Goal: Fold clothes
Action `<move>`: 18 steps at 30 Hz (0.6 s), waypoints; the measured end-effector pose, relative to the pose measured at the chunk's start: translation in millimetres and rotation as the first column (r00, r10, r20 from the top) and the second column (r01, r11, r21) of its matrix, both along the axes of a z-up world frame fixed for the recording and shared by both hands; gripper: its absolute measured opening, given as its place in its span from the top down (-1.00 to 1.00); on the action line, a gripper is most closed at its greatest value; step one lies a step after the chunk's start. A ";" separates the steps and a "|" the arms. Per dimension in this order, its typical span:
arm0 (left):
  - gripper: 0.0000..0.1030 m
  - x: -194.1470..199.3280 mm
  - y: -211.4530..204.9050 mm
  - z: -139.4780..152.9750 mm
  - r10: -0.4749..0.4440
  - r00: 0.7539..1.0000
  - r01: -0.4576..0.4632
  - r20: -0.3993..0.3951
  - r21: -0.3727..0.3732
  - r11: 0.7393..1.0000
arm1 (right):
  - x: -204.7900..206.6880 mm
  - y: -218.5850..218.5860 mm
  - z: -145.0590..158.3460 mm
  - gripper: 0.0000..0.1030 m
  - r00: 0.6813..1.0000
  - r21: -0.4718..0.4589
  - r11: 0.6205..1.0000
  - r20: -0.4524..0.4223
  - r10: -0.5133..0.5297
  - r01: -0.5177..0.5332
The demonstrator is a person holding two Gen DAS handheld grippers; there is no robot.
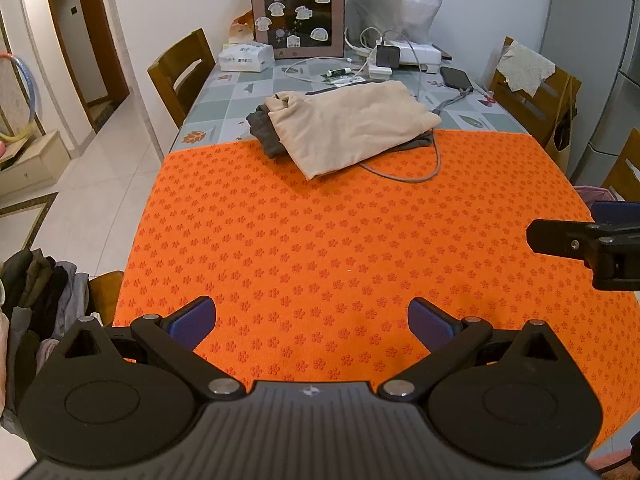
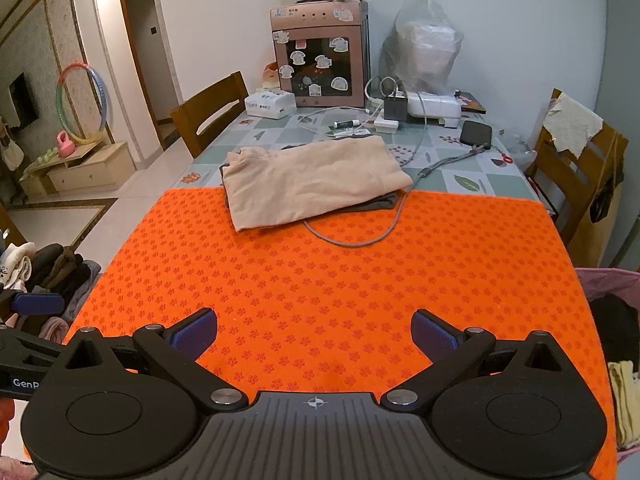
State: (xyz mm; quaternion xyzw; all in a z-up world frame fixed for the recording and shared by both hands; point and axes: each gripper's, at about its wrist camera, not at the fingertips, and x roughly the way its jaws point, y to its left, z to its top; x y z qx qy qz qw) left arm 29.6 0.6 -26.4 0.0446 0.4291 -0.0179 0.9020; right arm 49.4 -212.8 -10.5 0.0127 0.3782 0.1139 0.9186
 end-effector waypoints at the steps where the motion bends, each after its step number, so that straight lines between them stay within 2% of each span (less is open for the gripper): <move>1: -0.99 0.3 0.2 0.0 0.001 1.000 -0.001 -0.001 -0.001 1.000 | 0.2 0.1 -0.3 -0.99 1.000 0.000 1.000 -0.001 0.000 0.000; 18: -0.99 7.9 1.1 -6.5 -0.005 1.000 0.005 -0.029 -0.011 1.000 | 7.2 0.5 -6.2 -0.99 1.000 0.000 1.000 -0.027 -0.008 0.008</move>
